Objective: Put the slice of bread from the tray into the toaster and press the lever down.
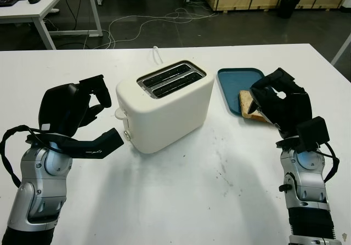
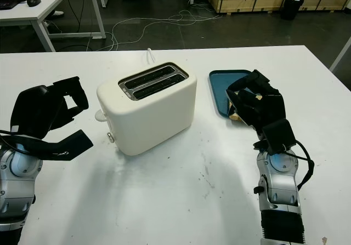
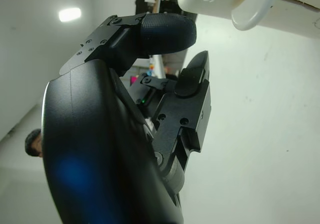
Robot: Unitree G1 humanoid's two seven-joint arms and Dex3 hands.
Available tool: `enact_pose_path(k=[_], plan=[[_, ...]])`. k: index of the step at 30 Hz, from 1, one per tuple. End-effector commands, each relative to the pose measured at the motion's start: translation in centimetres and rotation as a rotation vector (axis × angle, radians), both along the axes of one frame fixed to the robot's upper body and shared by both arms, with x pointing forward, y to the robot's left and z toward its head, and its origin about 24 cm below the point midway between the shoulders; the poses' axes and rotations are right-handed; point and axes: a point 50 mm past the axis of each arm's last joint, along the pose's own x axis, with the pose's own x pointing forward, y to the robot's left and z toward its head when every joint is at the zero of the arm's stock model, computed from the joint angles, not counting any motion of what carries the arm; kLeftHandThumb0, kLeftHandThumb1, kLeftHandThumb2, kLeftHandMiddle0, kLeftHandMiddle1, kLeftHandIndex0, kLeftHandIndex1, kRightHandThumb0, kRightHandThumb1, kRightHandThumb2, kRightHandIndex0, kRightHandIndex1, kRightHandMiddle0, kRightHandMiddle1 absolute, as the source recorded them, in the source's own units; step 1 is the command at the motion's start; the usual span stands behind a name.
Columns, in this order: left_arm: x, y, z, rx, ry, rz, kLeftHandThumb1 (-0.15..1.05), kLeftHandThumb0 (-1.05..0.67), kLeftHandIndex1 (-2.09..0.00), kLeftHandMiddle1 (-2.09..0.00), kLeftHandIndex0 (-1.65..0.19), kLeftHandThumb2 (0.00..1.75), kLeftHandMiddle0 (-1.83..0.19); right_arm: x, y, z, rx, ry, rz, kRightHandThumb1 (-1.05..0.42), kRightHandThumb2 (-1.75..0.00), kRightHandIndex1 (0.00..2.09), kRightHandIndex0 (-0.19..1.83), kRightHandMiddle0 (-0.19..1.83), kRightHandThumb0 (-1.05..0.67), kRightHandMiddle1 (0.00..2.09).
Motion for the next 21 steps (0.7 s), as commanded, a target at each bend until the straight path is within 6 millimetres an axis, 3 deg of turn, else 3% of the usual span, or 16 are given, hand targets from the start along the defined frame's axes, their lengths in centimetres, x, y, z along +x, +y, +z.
enact_pose_path(k=[1,10,14,17,21], plan=[[0.2,-0.2,0.1,0.005,-0.013,-0.008,0.92,0.11,-1.7,-1.75,-0.72,0.03,-0.89,0.2,0.0,0.1,0.016,0.0,-0.002,-0.92,-0.23,1.75,0.89,0.67,-0.41,1.65],[0.1,-0.1,0.3,0.01,-0.015,-0.013,0.91,0.13,-1.7,-1.75,-0.72,0.02,-0.9,0.1,-0.2,-0.1,0.001,-0.015,-0.021,-0.92,-0.23,1.75,0.89,0.66,-0.41,1.65],[0.0,0.0,0.3,0.01,-0.015,-0.006,0.92,0.12,-1.69,-1.75,-0.72,0.02,-0.89,-0.2,-0.6,0.1,-0.12,-0.092,-0.089,-0.92,-0.18,1.75,0.82,0.6,-0.4,1.61],[0.0,0.1,0.1,0.0,-0.024,-0.005,0.91,0.13,-1.69,-1.75,-0.72,0.02,-0.9,-0.4,-1.4,0.4,-0.28,-0.171,-0.172,-0.92,-0.06,1.65,0.71,0.61,-0.42,1.33],[0.0,0.0,-0.1,0.003,-0.019,0.001,0.92,0.11,-1.7,-1.75,-0.72,0.03,-0.9,-0.7,-3.1,0.4,-0.575,-0.221,-0.262,-0.86,-0.01,1.0,0.56,0.75,-0.5,0.37]])
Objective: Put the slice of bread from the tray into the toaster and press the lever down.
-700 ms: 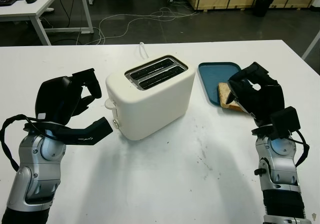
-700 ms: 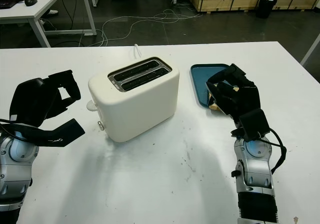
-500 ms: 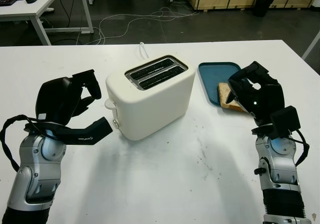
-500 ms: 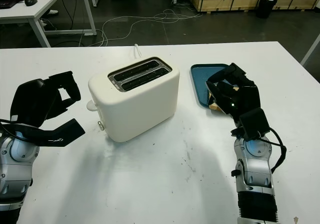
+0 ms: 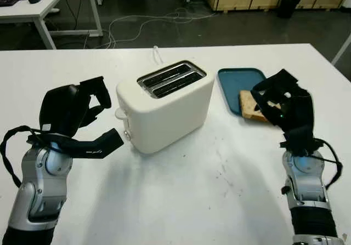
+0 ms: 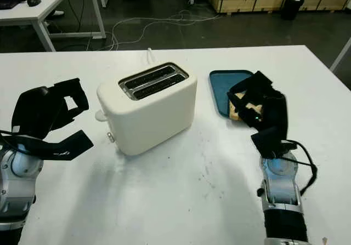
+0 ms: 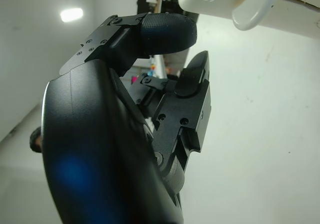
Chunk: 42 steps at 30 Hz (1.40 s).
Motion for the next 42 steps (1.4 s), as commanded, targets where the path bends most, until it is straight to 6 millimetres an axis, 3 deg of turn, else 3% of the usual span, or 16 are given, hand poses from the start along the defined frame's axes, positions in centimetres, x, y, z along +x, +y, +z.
enact_pose_path(k=[1,3,4,9,19,42], plan=[[0.0,0.0,-0.1,0.004,-0.003,0.002,0.92,0.11,-1.7,-1.75,-0.72,0.03,-0.9,0.0,-0.7,0.0,-0.138,-0.008,-0.038,-0.85,0.0,0.85,0.56,0.77,-0.49,0.22],[0.1,0.0,-0.1,0.003,-0.003,0.001,0.92,0.1,-1.7,-1.75,-0.71,0.03,-0.9,0.2,-1.3,-0.4,-0.312,0.021,-0.096,-0.83,0.0,0.42,0.56,0.7,-0.54,0.05],[0.0,0.0,0.0,0.002,-0.003,0.0,0.92,0.1,-1.7,-1.75,-0.71,0.03,-0.9,0.3,-1.5,-0.7,-0.385,0.032,-0.115,-0.83,-0.01,0.3,0.56,0.65,-0.56,0.03],[0.0,0.1,0.0,-0.001,-0.008,0.002,0.91,0.11,-1.69,-1.75,-0.72,0.03,-0.9,1.2,-2.1,-2.2,-0.658,0.104,-0.163,-0.84,0.0,0.07,0.44,0.43,-0.65,0.0],[0.2,-0.1,-0.2,0.009,-0.008,-0.006,0.91,0.12,-1.68,-1.75,-0.74,0.02,-0.9,3.3,-2.8,-3.7,-0.806,0.303,-0.127,-0.8,-0.01,0.0,0.11,0.16,-0.75,0.0],[0.2,-0.3,-0.6,0.01,0.003,-0.013,0.92,0.12,-1.66,-1.75,-0.76,0.01,-0.91,6.3,-4.2,-4.9,-1.138,0.452,-0.17,-0.83,0.0,0.02,0.19,0.21,-0.58,0.01]])
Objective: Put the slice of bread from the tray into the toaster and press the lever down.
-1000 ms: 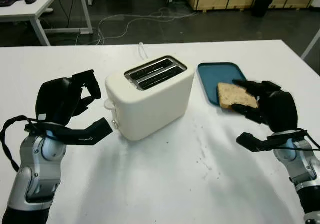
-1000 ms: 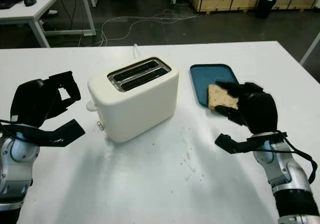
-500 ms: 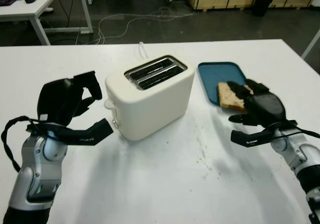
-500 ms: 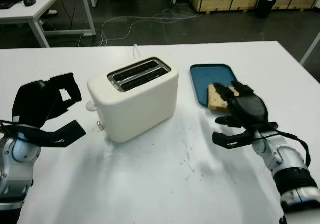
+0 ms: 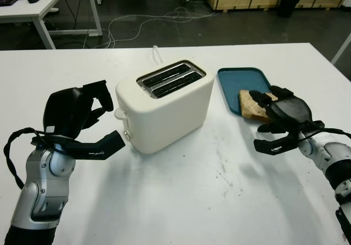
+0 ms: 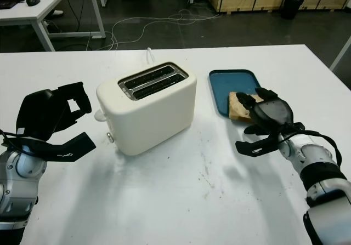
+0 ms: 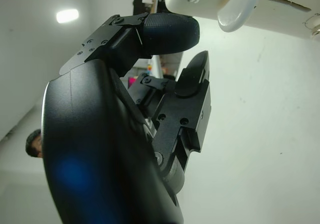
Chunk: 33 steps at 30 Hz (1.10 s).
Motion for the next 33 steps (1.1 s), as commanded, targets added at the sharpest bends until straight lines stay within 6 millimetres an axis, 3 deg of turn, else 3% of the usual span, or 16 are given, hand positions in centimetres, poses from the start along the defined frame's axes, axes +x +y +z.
enact_pose_path(k=[1,14,21,24,27,28,29,30,31,33], plan=[[0.0,-0.2,0.3,0.01,-0.022,-0.009,0.91,0.12,-1.66,-1.75,-0.76,0.01,-0.91,0.4,0.4,0.0,-0.027,-0.007,0.001,-0.83,0.0,0.02,0.19,0.21,-0.58,0.01],[0.0,-0.2,0.6,0.003,-0.034,-0.012,0.91,0.12,-1.68,-1.75,-0.76,0.01,-0.92,0.1,0.7,-0.9,-0.022,0.001,0.019,-0.88,-0.02,0.05,0.31,0.28,-0.48,0.03],[-0.2,-0.1,0.6,0.017,-0.033,-0.005,0.91,0.11,-1.67,-1.75,-0.76,0.01,-0.92,-0.4,0.8,-1.0,-0.013,-0.062,0.093,-0.92,-0.05,0.23,0.77,0.68,-0.36,0.14],[-0.3,0.0,0.7,0.015,-0.037,-0.005,0.91,0.11,-1.67,-1.75,-0.76,0.01,-0.92,-0.4,0.8,-1.1,-0.036,-0.044,0.086,-0.92,-0.12,0.73,0.68,0.87,-0.4,0.05],[-0.3,0.0,0.8,0.015,-0.049,-0.012,0.9,0.12,-1.68,-1.75,-0.77,0.0,-0.93,-0.2,0.9,-1.1,-0.051,-0.028,0.085,-0.92,-0.13,0.9,0.62,0.9,-0.4,0.03],[-0.3,-0.1,0.8,0.017,-0.049,-0.014,0.9,0.11,-1.67,-1.75,-0.77,0.0,-0.93,-0.2,1.0,-1.2,-0.055,-0.032,0.089,-0.92,-0.14,1.13,0.59,0.95,-0.4,0.06],[-0.3,-0.1,0.9,0.019,-0.05,-0.014,0.9,0.11,-1.66,-1.75,-0.77,0.0,-0.93,-0.2,1.1,-1.2,-0.059,-0.035,0.093,-0.92,-0.16,1.38,0.53,0.97,-0.41,0.12],[-0.4,-0.1,0.9,0.018,-0.05,-0.014,0.9,0.11,-1.66,-1.75,-0.77,0.0,-0.93,-0.2,1.1,-1.3,-0.065,-0.037,0.096,-0.92,-0.17,1.56,0.53,0.87,-0.42,0.46],[-0.4,-0.1,1.0,0.017,-0.051,-0.014,0.9,0.11,-1.66,-1.75,-0.77,0.0,-0.93,-0.2,1.2,-1.3,-0.08,-0.034,0.1,-0.92,-0.2,1.67,0.62,0.62,-0.44,1.13],[-0.4,-0.1,1.0,0.017,-0.053,-0.015,0.9,0.12,-1.65,-1.75,-0.78,0.0,-0.93,-0.1,1.2,-1.3,-0.105,-0.027,0.104,-0.92,-0.26,1.73,0.72,0.46,-0.47,1.59]])
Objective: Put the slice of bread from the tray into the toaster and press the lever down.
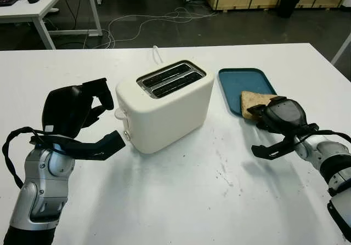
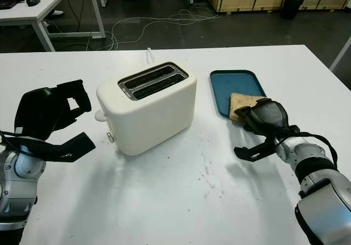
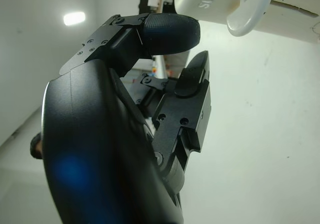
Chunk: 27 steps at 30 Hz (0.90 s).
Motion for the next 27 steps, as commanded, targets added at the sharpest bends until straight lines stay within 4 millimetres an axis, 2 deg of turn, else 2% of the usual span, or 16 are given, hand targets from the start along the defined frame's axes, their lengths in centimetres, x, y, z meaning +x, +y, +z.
enact_pose_path(k=[1,4,8,11,13,14,20,23,27], plan=[[-0.2,0.1,0.3,0.013,-0.021,-0.001,0.89,0.12,-1.65,-1.75,-0.78,0.0,-0.93,0.0,0.0,-0.4,-0.053,0.028,0.0,-0.92,-0.27,1.74,0.72,0.45,-0.47,1.6],[-0.3,0.1,0.2,0.02,-0.017,0.006,0.9,0.11,-1.65,-1.75,-0.77,0.0,-0.92,0.1,-0.2,-0.4,-0.107,0.05,-0.012,-0.92,-0.33,1.74,0.67,0.48,-0.5,1.39],[-0.3,0.2,0.2,0.015,-0.015,0.006,0.9,0.12,-1.63,-1.75,-0.78,0.0,-0.91,0.1,-0.3,-0.3,-0.112,0.041,-0.006,-0.92,-0.34,1.75,0.66,0.51,-0.5,1.3],[-0.4,0.2,0.1,0.014,-0.011,0.006,0.9,0.11,-1.64,-1.75,-0.78,0.01,-0.92,-0.1,-0.2,-0.2,-0.102,-0.029,0.029,-0.92,-0.41,1.75,0.73,0.53,-0.52,1.46],[-0.4,0.2,0.1,0.016,-0.013,0.007,0.9,0.11,-1.64,-1.75,-0.78,0.0,-0.92,-0.2,-0.1,0.0,-0.097,-0.068,0.046,-0.92,-0.47,1.75,0.79,0.48,-0.52,1.68],[-0.4,0.2,0.1,0.016,-0.014,0.008,0.9,0.11,-1.64,-1.75,-0.78,0.0,-0.92,-0.2,0.0,0.1,-0.086,-0.096,0.064,-0.92,-0.5,1.75,0.8,0.47,-0.51,1.71],[-0.4,0.1,0.0,0.013,-0.012,0.005,0.9,0.12,-1.64,-1.75,-0.78,0.0,-0.92,0.0,0.3,1.9,0.044,-0.205,0.123,-0.92,-0.55,1.75,0.77,0.43,-0.46,1.74],[-0.4,0.1,0.0,0.017,-0.015,0.006,0.9,0.11,-1.64,-1.75,-0.78,0.0,-0.92,0.3,0.4,2.9,0.217,-0.232,0.109,-0.92,-0.57,1.75,0.74,0.41,-0.47,1.75],[-0.4,0.1,0.0,0.015,-0.014,0.009,0.9,0.12,-1.65,-1.75,-0.78,0.0,-0.92,0.6,0.7,3.9,0.256,-0.257,0.138,-0.92,-0.55,1.75,0.75,0.41,-0.47,1.75]])
